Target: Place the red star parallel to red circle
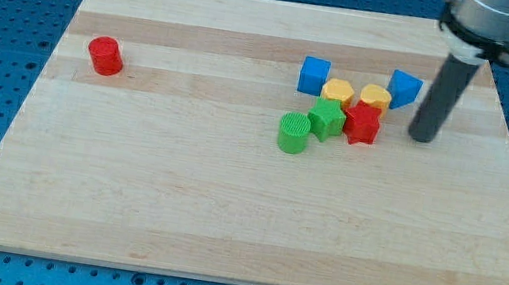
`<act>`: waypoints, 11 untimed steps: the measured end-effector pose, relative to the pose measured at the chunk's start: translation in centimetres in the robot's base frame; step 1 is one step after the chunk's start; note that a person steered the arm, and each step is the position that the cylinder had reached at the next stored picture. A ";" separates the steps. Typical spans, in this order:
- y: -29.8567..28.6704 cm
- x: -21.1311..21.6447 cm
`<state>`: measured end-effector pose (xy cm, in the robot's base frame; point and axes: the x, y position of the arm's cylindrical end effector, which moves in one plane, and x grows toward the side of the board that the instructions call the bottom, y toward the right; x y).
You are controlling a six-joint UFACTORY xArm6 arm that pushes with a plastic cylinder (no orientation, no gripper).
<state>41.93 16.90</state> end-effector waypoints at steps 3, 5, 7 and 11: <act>-5.7 1.0; -10.8 -0.7; -15.4 -6.3; -23.7 -5.4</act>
